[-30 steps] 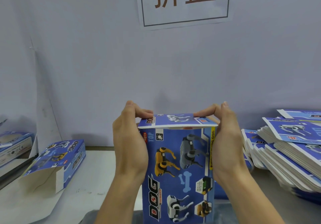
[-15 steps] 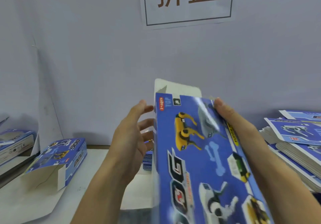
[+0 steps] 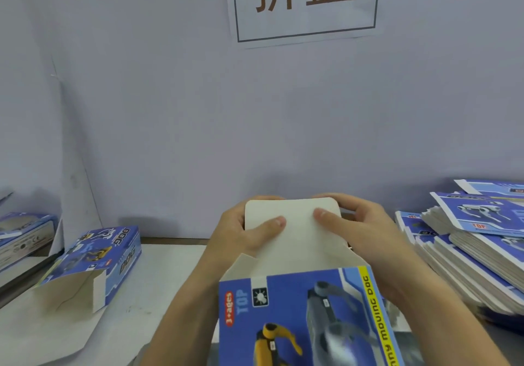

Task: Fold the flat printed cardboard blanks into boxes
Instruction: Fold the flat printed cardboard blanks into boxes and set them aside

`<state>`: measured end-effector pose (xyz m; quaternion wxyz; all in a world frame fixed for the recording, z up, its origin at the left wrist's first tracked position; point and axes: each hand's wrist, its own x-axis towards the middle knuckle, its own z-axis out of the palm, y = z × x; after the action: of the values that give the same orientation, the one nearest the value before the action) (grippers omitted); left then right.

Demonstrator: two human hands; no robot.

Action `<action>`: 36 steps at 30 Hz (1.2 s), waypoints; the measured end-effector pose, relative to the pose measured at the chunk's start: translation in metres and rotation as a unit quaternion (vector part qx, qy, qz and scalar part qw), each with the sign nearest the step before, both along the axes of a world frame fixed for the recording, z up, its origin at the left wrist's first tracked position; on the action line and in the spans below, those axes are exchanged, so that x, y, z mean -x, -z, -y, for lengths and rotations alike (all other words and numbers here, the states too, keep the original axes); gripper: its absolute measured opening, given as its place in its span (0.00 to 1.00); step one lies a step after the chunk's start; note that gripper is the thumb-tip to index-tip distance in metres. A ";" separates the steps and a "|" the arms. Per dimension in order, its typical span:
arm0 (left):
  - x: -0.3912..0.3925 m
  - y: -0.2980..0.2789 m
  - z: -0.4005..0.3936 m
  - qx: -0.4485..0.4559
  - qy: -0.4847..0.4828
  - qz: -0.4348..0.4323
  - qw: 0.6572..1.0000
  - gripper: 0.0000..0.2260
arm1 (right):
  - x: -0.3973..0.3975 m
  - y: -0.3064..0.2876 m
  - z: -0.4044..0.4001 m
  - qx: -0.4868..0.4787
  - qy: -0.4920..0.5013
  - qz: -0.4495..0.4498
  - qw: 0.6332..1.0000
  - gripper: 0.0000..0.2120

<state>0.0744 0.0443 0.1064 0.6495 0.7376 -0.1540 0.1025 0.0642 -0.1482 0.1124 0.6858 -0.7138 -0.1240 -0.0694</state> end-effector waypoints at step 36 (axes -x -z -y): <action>0.006 0.019 -0.036 0.190 0.201 -0.014 0.961 0.30 | -0.012 0.016 0.053 -0.494 0.208 -0.004 0.844 0.13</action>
<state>0.0686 0.0801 0.0870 0.7868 0.5561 -0.2675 -0.0130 0.0760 -0.2013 0.0960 0.9177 -0.2894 0.0808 -0.2600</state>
